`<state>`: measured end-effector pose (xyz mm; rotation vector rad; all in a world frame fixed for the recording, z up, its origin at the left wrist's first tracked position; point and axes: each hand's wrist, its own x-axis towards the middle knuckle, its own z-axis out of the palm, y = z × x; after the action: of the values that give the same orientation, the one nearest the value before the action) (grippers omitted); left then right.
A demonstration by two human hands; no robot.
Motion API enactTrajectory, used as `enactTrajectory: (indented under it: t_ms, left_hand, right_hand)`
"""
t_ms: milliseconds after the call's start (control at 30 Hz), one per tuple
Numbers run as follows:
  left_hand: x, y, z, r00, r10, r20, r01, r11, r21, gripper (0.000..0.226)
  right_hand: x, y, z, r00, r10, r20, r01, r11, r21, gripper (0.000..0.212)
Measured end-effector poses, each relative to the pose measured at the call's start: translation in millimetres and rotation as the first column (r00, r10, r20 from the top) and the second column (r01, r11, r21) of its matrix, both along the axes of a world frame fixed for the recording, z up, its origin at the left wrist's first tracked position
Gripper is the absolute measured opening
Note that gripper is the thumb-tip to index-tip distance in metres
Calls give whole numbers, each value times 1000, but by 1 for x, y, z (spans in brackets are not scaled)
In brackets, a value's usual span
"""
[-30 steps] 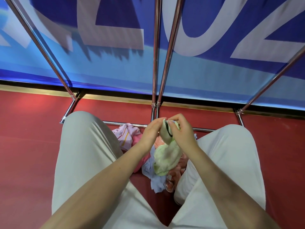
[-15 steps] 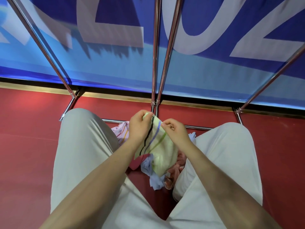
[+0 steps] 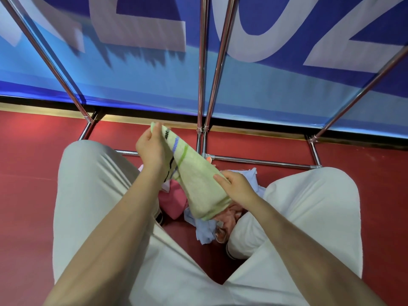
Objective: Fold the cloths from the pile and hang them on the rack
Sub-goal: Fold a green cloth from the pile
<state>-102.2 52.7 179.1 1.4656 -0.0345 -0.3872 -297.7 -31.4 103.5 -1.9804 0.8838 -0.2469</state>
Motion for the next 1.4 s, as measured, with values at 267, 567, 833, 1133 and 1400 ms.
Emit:
enactTrajectory:
  t_ms: [267, 567, 833, 1133, 1400]
  left_hand:
    - [51, 22, -10, 982, 168, -82, -171, 984, -38, 23]
    - [51, 24, -12, 947, 149, -285, -218, 949, -228, 24]
    - [13, 7, -3, 965, -212, -155, 226, 971, 82, 32]
    - [-38, -7, 10, 768, -638, 49, 621, 762, 183, 20]
    - [-52, -4, -4, 706, -700, 111, 673, 711, 204, 15]
  right_hand:
    - [-2, 2, 18, 995, -55, 84, 42, 988, 148, 34]
    - [2, -4, 49, 972, -171, 163, 133, 966, 222, 11]
    - [15, -2, 74, 971, -17, 237, -9, 994, 109, 13]
    - [28, -9, 95, 952, -12, 305, -5, 999, 54, 14]
    - [23, -12, 88, 936, -113, 333, 100, 993, 55, 10]
